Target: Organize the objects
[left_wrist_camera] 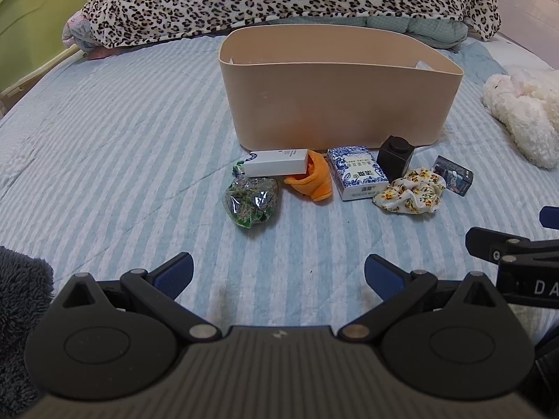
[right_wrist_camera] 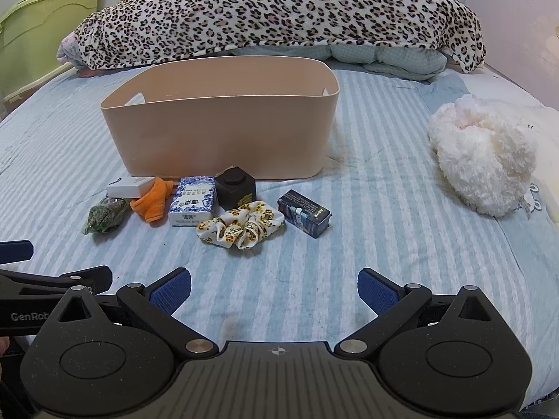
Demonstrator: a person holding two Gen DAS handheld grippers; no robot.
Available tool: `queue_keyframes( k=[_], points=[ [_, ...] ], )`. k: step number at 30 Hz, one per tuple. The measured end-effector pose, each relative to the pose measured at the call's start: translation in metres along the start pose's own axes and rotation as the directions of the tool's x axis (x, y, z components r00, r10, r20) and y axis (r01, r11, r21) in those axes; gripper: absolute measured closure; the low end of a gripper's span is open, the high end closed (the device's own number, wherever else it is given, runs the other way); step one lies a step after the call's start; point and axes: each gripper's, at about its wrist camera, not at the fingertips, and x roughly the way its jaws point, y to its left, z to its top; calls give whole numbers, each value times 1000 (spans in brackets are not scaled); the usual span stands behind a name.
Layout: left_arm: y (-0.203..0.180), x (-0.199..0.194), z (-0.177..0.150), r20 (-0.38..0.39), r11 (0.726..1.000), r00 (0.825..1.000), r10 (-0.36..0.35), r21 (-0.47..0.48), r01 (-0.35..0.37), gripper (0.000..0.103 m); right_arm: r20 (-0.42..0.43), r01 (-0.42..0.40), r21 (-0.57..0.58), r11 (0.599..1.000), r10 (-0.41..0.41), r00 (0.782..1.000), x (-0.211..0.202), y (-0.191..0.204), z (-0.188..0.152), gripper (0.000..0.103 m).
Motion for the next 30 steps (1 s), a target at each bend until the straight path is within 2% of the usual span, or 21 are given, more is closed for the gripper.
queue_keyframes(
  k=[16, 24, 30],
  points=[
    [18, 10, 21, -4, 999, 1000, 30, 12, -30, 0, -22, 31, -37, 999, -32, 999, 13, 2, 11, 0],
    [27, 31, 37, -56, 1000, 998, 31, -1, -31, 0, -60, -1, -27, 1000, 0, 998, 28, -2, 27, 0],
    [27, 62, 59, -108, 999, 994, 28, 20, -26, 0, -117, -23, -14, 1000, 21, 993, 59, 3, 46, 0]
  ],
)
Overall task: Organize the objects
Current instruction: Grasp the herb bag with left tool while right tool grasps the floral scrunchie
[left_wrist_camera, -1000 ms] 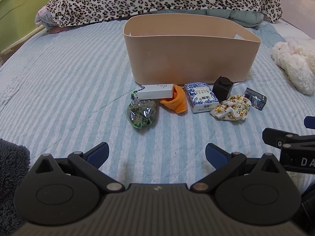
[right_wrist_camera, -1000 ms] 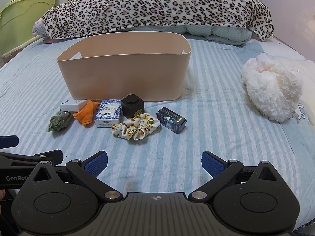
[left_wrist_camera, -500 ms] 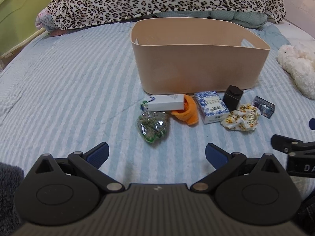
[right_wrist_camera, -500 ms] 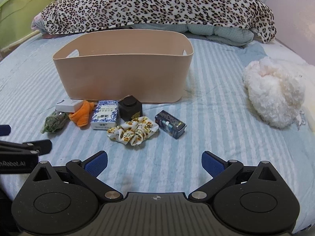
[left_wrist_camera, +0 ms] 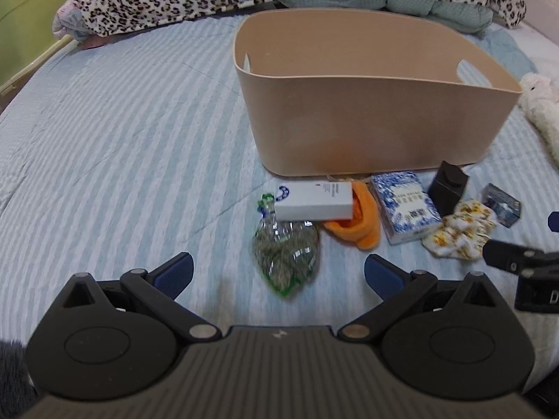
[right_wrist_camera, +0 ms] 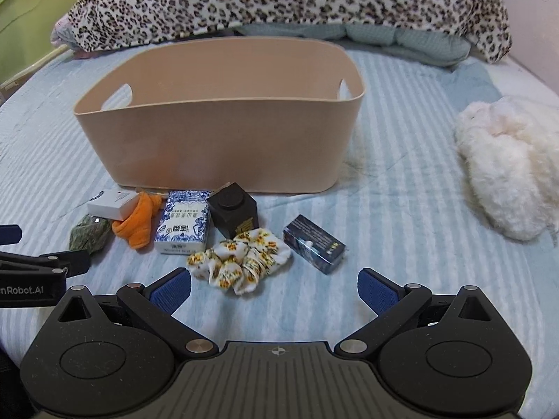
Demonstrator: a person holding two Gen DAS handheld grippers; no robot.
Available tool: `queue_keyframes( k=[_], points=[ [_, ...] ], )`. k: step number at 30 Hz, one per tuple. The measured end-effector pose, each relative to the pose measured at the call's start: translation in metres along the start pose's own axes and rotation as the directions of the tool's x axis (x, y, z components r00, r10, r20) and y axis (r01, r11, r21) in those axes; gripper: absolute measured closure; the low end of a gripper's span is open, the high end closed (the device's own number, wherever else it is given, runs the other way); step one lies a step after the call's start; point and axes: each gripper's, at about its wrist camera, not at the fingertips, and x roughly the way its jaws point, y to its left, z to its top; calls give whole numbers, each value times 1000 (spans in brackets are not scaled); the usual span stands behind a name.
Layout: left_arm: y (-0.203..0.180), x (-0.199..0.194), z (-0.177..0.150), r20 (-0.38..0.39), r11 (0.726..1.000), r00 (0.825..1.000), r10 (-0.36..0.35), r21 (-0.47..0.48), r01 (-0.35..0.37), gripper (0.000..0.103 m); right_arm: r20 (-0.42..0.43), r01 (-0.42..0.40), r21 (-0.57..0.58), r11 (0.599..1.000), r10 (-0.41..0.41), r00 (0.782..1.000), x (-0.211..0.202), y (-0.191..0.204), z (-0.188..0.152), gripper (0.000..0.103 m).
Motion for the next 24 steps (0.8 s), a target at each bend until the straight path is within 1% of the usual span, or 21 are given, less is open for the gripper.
queue_keyframes(
  k=[5, 8, 11, 12, 16, 17, 18, 19, 21, 22, 24],
  points=[
    [5, 35, 12, -68, 999, 997, -31, 14, 32, 0, -64, -14, 1, 1000, 14, 998, 32, 4, 3, 0],
    [13, 52, 11, -94, 1000, 995, -26, 4, 27, 0, -89, -34, 14, 999, 35, 995, 48, 5, 4, 3],
    [20, 67, 8, -122, 999, 991, -49, 5, 50, 0, -98, -38, 14, 999, 39, 994, 61, 10, 5, 6],
    [22, 69, 7, -125, 998, 990, -63, 0, 64, 0, -102, -35, 11, 999, 36, 994, 66, 12, 5, 8],
    [28, 71, 5, -126, 995, 987, -96, 11, 98, 0, -101, -36, 1, 999, 36, 994, 77, 19, 0, 8],
    [29, 71, 5, -127, 994, 986, -104, 10, 106, 4, -97, -40, -9, 999, 39, 995, 78, 21, -2, 10],
    [30, 69, 5, -120, 993, 986, -113, 12, 116, 13, -89, -42, -15, 999, 41, 995, 79, 22, -3, 14],
    [31, 65, 4, -110, 992, 986, -124, 18, 127, 18, -78, -44, -16, 999, 42, 996, 79, 22, -6, 17],
    [33, 58, 3, -94, 989, 986, -139, 30, 143, 41, -57, -47, -19, 999, 46, 997, 79, 23, -11, 32],
    [34, 55, 2, -90, 988, 985, -144, 34, 148, 47, -43, -47, -28, 999, 46, 998, 78, 24, -14, 37],
    [37, 49, -2, -85, 988, 985, -150, 32, 153, 53, -31, -40, -43, 998, 38, 999, 76, 25, -20, 54]
  ],
)
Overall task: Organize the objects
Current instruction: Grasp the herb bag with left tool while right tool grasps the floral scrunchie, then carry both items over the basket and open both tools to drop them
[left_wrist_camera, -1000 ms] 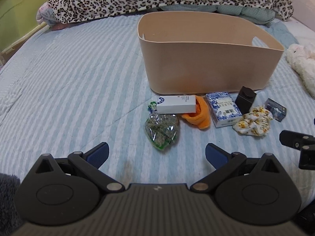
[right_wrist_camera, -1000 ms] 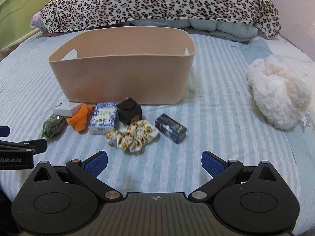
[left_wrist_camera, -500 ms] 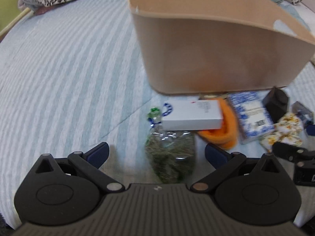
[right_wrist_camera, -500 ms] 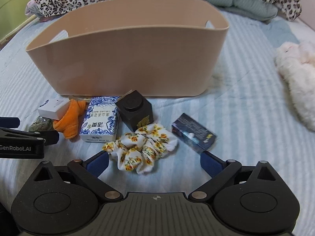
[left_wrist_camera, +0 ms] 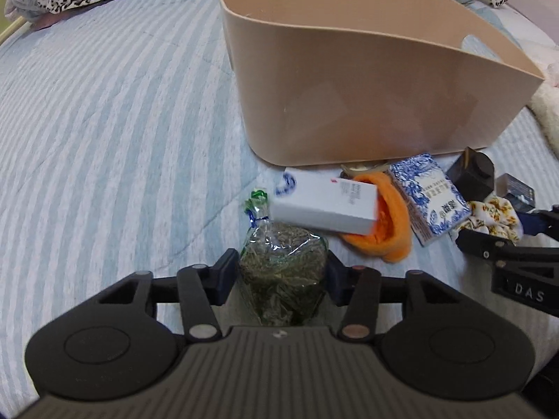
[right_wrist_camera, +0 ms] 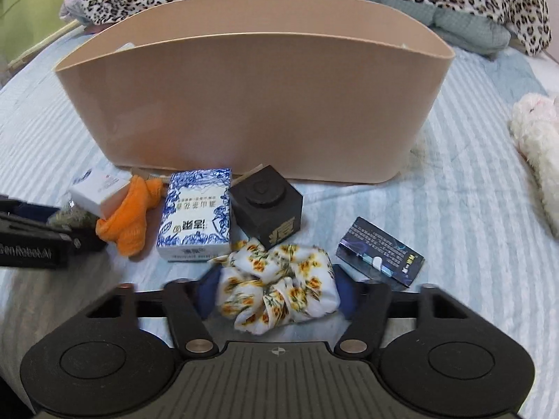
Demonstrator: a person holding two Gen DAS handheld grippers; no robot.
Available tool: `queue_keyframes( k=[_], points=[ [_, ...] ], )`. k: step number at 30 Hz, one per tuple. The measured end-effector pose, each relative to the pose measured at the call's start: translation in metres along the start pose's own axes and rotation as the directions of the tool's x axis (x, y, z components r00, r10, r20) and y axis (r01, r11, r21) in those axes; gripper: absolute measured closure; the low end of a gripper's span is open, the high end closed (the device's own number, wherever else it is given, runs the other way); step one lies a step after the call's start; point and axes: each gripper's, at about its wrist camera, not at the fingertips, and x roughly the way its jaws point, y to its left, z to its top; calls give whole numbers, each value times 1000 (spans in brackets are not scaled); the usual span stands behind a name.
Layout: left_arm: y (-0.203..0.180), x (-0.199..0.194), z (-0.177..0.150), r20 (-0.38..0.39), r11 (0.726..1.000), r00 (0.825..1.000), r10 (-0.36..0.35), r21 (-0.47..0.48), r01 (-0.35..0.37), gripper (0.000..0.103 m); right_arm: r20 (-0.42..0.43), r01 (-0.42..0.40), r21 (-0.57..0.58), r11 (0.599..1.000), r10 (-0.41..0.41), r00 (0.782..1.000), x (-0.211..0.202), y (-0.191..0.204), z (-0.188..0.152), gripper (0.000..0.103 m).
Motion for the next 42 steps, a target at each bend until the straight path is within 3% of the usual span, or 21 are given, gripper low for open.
queue_keyframes(
  k=[5, 8, 16, 28, 33, 38, 42],
  points=[
    [4, -16, -11, 8, 1000, 1000, 4, -7, -4, 57, 13, -13, 16, 1000, 12, 1000, -4, -1, -18, 83],
    [4, -30, -12, 24, 1000, 1000, 13, -4, -13, 57, 18, -21, 29, 999, 21, 1000, -6, -3, -32, 88],
    [-21, -80, 6, 162, 999, 987, 10, 28, -15, 57, 111, -47, 20, 999, 45, 993, -41, -5, -34, 89],
    [-43, -118, 73, 343, 997, 939, 14, 67, -40, 57, 318, -45, 11, 999, 39, 947, -98, -30, 29, 89],
    [-48, -103, 104, 382, 994, 923, 48, 77, -83, 57, 351, -37, 16, 999, 29, 936, -92, -35, 60, 89],
    [-54, -66, 124, 369, 989, 925, 88, 80, -126, 57, 341, -43, 20, 999, 33, 940, -64, -35, 78, 89],
    [-56, -41, 131, 335, 994, 941, 57, 68, -84, 57, 315, -5, -10, 1000, 8, 949, -35, -29, 86, 89]
  ],
)
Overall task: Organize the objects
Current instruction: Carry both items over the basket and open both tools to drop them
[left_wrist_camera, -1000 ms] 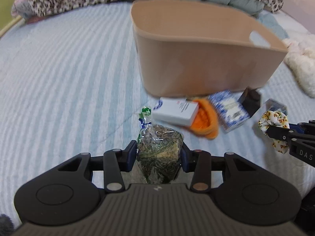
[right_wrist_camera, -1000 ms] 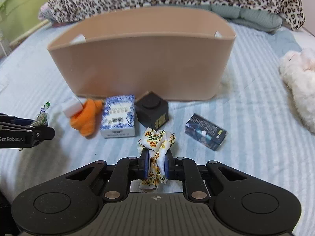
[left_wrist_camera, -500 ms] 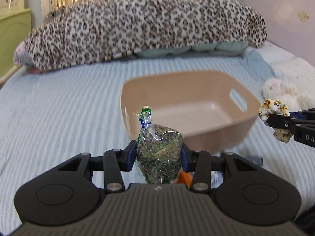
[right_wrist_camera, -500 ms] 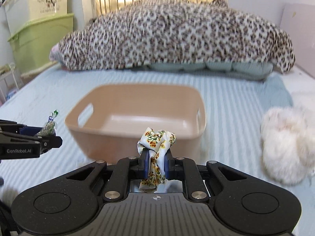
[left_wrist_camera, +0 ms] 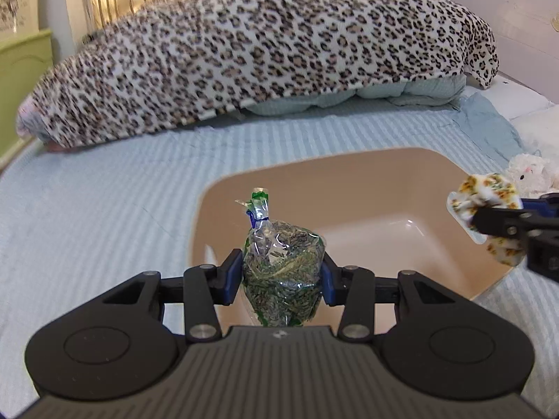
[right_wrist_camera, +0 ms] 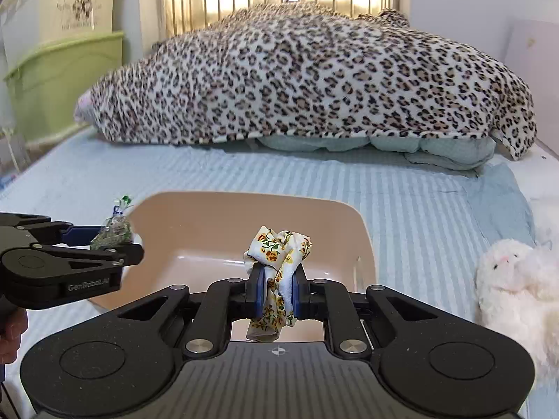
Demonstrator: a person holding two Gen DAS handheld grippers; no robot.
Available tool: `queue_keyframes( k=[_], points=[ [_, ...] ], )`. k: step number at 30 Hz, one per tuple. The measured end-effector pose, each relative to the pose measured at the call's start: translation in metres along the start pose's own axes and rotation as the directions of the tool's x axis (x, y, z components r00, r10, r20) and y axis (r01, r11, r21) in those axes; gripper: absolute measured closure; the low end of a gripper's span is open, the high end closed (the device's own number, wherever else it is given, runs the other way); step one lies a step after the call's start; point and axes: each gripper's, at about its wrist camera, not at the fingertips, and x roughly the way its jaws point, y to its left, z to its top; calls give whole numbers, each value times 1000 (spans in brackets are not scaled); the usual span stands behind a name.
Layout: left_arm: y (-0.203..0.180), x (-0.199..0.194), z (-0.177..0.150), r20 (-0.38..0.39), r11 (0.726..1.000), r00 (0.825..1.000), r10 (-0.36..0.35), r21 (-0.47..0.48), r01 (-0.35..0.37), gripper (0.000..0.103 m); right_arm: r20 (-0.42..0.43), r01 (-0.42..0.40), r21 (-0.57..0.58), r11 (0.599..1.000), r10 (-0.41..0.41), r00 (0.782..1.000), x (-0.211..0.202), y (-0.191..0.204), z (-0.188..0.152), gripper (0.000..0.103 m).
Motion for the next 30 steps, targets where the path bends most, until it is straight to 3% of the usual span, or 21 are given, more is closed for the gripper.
queue_keyframes(
  k=[7, 8, 10, 11, 12, 13, 14, 15, 18, 22, 24, 30],
  points=[
    [-6, 40, -17, -65, 999, 998, 7, 33, -5, 56, -107, 17, -4, 1000, -17, 994, 45, 0, -12, 88],
    [-4, 41, -18, -64, 999, 998, -10, 31, 12, 53, -124, 19, -9, 1000, -20, 992, 50, 0, -15, 86],
    [-3, 39, -21, -49, 999, 998, -39, 31, 41, 47, -151, 40, -25, 999, -43, 988, 60, 1, -19, 71],
    [-2, 35, -21, -35, 999, 999, -35, 31, 36, 35, -158, 47, -32, 998, -51, 986, 62, 1, -20, 64],
    [-2, 31, -21, -14, 999, 1000, -23, 29, 23, 20, -156, 49, -35, 998, -54, 986, 62, 1, -22, 62],
    [-2, 25, -19, 10, 1000, 1000, -13, 25, 12, 14, -148, 44, -34, 998, -48, 988, 59, 1, -22, 60],
    [-1, 19, -18, 29, 1000, 1000, -6, 20, 6, 8, -140, 38, -35, 999, -42, 989, 55, 1, -23, 51],
    [0, 13, -16, 41, 1000, 999, -5, 12, 5, 7, -130, 37, -35, 999, -42, 991, 51, 0, -22, 40],
    [4, -3, -12, 38, 1000, 999, -17, -11, 18, 7, -90, 48, -46, 998, -52, 995, 32, -1, -20, 26],
    [7, -26, -17, 42, 1000, 999, -3, 11, 2, 7, -52, 37, -48, 998, -40, 998, -1, -5, -21, 17],
    [10, -36, -23, 39, 1000, 999, -2, 28, 1, 7, -45, 32, -49, 998, -34, 998, -15, -6, -23, 8],
    [21, -61, -47, 19, 999, 1000, -12, 52, 11, 7, -82, 30, -93, 995, -38, 996, -38, -6, -46, 2]
  ],
)
